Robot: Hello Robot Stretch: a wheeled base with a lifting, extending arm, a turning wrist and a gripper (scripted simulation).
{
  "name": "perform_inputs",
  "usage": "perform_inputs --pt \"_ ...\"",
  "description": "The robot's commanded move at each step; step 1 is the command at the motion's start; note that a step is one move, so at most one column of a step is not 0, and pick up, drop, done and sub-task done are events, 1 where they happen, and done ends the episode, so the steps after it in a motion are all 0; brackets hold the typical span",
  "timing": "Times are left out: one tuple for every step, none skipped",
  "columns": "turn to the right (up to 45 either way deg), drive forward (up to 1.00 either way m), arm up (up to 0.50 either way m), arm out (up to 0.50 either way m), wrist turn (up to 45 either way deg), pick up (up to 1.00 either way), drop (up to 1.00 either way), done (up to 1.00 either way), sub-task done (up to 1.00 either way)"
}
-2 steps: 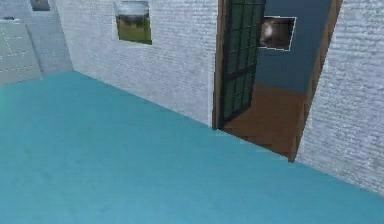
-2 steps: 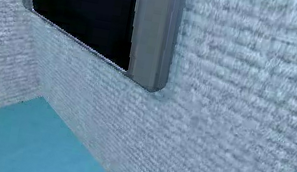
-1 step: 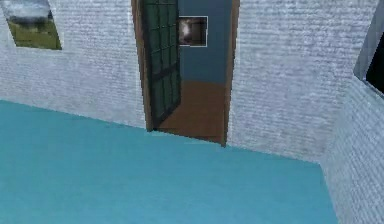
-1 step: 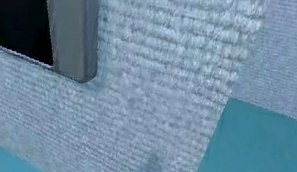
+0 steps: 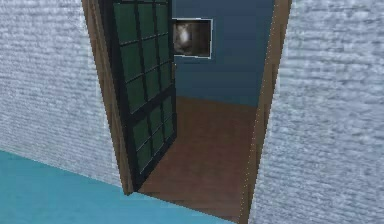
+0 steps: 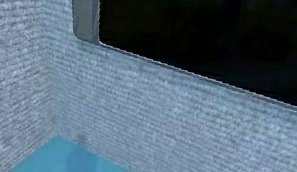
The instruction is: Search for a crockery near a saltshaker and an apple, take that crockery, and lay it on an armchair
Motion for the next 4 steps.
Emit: perform_inputs --pt "3.0 0.00 0.00 0.00 0.0 0.00 0.00 0.00 0.00" --pt "0.0 0.75 0.00 0.00 0.0 0.00 0.00 0.00 0.00" --pt "3.0 0.00 0.00 0.00 0.0 0.00 0.00 0.00 0.00" --pt "-12.0 0.00 0.00 0.00 0.0 0.00 0.00 0.00 0.00"
